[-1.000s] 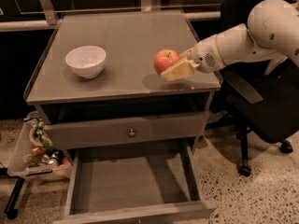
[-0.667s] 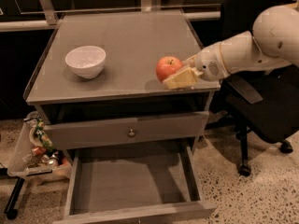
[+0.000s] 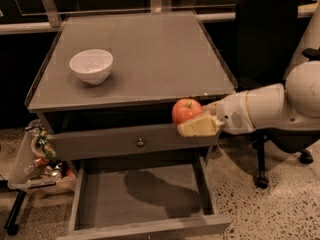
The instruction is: Place apple into middle drawer
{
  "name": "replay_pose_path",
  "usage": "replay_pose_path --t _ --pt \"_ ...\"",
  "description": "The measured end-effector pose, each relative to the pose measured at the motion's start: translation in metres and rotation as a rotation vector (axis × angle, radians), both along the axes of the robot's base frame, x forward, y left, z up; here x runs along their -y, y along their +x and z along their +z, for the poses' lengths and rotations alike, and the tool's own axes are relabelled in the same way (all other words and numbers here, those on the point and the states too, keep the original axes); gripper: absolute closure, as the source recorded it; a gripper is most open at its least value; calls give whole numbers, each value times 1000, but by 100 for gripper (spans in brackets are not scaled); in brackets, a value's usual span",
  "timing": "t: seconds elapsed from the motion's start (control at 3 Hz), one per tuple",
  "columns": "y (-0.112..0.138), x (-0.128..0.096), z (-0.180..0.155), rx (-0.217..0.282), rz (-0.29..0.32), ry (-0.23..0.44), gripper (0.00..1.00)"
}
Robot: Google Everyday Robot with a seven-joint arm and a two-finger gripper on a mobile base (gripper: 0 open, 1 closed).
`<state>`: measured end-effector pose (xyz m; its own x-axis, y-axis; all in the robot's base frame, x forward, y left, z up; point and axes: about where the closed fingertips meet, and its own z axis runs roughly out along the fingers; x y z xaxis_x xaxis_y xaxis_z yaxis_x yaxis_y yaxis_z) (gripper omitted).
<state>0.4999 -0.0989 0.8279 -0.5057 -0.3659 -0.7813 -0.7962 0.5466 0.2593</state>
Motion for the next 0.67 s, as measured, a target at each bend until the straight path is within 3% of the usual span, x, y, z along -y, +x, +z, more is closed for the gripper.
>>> replay_pose_path --t 0.33,0.67 --pt "-13 0 -18 -38 5 -7 100" --pt "-12 -1 -17 -36 5 -6 100"
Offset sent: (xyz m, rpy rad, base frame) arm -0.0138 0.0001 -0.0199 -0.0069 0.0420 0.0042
